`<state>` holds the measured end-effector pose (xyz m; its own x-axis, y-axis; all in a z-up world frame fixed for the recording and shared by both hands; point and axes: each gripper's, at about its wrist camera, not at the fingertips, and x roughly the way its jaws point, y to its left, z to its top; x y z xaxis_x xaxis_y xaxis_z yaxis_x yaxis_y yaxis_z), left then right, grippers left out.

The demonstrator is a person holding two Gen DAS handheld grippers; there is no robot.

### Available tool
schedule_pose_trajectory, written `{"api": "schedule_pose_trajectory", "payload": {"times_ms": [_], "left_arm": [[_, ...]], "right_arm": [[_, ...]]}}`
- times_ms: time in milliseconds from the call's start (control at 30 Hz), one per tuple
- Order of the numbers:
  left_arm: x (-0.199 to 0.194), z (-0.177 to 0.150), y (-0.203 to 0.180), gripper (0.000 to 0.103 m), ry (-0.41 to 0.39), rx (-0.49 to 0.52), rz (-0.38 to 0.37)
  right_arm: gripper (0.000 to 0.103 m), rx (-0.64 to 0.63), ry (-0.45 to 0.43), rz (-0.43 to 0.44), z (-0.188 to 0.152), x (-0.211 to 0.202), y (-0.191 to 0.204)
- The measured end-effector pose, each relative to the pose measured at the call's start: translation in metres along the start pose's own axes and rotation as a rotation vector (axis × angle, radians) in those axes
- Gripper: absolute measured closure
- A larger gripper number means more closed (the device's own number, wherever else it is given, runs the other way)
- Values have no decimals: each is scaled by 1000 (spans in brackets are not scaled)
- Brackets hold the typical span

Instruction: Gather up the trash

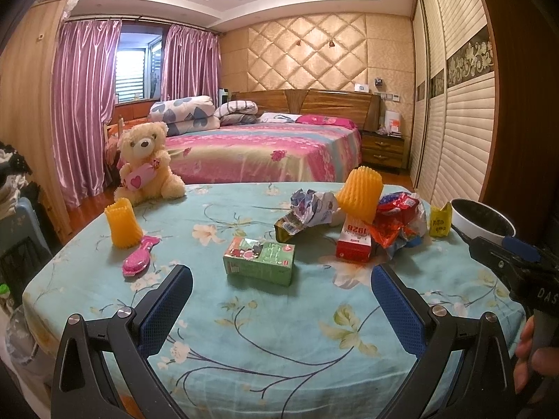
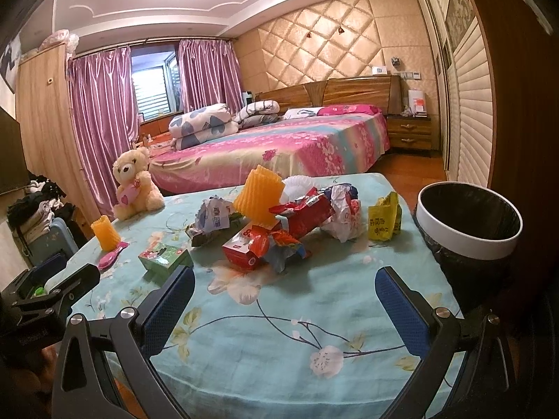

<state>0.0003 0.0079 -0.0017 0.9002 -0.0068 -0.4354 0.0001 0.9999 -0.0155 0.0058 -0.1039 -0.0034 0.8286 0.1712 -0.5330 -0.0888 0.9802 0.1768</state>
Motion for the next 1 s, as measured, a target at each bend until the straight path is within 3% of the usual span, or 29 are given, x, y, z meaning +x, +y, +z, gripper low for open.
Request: {"api": "schedule_pose_trajectory", "payload": {"times_ms": [467, 1000], "left_arm": [[40, 0, 6, 1, 109, -18, 32], [146, 25, 11, 1, 298, -102, 48]], "right_arm": [[0, 37, 119, 25, -2, 29, -12], [2, 16, 253, 45, 11, 93, -21]]}}
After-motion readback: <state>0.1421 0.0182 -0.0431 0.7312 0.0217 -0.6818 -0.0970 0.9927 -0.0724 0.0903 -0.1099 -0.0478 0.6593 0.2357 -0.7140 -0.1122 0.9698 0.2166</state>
